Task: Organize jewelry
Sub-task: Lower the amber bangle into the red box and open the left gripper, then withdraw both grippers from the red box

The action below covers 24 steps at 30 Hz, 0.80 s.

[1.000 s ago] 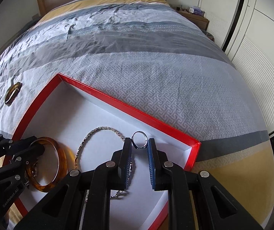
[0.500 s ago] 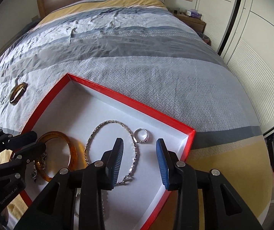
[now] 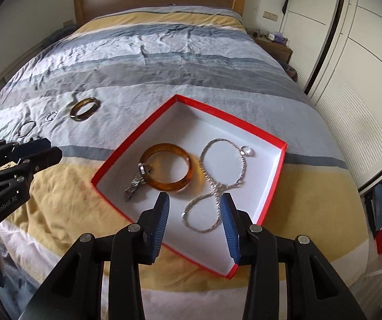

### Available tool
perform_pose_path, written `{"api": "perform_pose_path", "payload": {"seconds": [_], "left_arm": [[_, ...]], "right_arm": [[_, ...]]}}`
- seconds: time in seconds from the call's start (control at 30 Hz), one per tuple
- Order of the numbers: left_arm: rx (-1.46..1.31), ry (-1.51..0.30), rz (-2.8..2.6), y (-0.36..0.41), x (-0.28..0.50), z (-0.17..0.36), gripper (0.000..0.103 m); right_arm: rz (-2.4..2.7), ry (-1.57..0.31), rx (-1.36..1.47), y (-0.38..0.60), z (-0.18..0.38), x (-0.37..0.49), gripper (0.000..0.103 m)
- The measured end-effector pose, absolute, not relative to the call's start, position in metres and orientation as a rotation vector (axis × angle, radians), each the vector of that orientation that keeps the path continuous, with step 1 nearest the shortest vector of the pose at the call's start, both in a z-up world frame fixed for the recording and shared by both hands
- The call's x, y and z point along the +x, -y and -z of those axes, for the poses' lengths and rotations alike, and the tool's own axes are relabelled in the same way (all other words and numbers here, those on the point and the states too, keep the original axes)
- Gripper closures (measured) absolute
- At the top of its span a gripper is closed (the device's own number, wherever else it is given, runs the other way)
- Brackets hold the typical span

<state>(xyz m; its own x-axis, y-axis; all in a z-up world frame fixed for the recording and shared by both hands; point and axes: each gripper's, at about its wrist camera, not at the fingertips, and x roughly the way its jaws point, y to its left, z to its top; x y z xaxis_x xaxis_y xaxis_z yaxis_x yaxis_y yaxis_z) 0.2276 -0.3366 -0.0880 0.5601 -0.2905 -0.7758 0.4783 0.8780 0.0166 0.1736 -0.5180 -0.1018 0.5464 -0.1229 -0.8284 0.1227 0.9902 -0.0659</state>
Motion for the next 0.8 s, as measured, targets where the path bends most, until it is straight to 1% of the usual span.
{"api": "perform_pose_path", "payload": {"seconds": [0.37, 0.4, 0.5, 0.53, 0.8], "left_arm": [[0.227, -0.852, 0.346, 0.240, 0.165, 0.059, 0.080], [0.226, -0.855, 0.340, 0.233, 0.159, 0.057, 0.080], [0.219, -0.858, 0.321, 0.212, 0.143, 0.053, 0.073], [0.219, -0.852, 0.311, 0.204, 0.137, 0.051, 0.072], [0.195, -0.834, 0.263, 0.162, 0.112, 0.036, 0.072]], "right_arm": [[0.123, -0.916, -0.043, 0.438, 0.064, 0.104, 0.059], [0.119, -0.909, -0.039, 0.432, 0.060, 0.098, 0.059], [0.104, -0.891, -0.026, 0.417, 0.050, 0.083, 0.058], [0.099, -0.885, -0.029, 0.412, 0.046, 0.078, 0.058], [0.087, -0.830, -0.041, 0.376, 0.023, 0.043, 0.057]]}}
